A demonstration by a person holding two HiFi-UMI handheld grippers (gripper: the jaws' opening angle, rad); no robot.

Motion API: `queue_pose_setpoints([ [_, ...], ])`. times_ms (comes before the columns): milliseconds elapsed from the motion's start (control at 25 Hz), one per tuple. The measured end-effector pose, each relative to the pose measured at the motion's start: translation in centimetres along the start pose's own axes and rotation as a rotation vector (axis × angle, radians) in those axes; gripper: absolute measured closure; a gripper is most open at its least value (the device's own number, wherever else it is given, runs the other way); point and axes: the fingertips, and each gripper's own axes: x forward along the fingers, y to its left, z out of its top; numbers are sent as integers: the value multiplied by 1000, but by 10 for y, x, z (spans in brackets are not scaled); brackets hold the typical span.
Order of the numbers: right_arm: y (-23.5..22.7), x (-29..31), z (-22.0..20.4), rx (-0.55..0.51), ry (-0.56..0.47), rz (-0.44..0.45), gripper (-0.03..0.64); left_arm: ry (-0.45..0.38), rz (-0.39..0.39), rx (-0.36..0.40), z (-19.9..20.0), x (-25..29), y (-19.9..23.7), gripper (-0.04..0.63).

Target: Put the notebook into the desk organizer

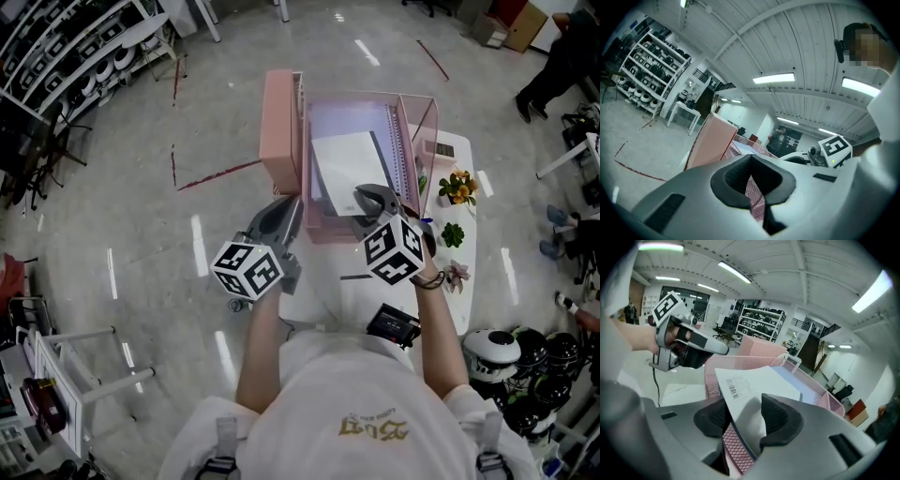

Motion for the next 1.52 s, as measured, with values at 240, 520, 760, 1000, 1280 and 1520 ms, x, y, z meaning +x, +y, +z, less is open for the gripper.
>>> queue_pose_setpoints([
  [240,6,1,2,114,-13,147,397,-8,-3,-25,1,1,0,580],
  [520,13,0,3,136,-24,215,360,0,-8,-26,1,1,-1,580],
  [760,13,-8,13,166,-81,206,253,4,-13,-14,3,-1,-7,581],
  [1000,1,-22,17,244,-175,90,270,-1,-12,16,2,-4,-16,580],
  [1280,-1,-48,13,422,-275,-6,356,7,1,82,2,-15,-29,580],
  [1520,8,-74,5,573,-363,-34,502,20,10,114,-5,-31,-41,580],
])
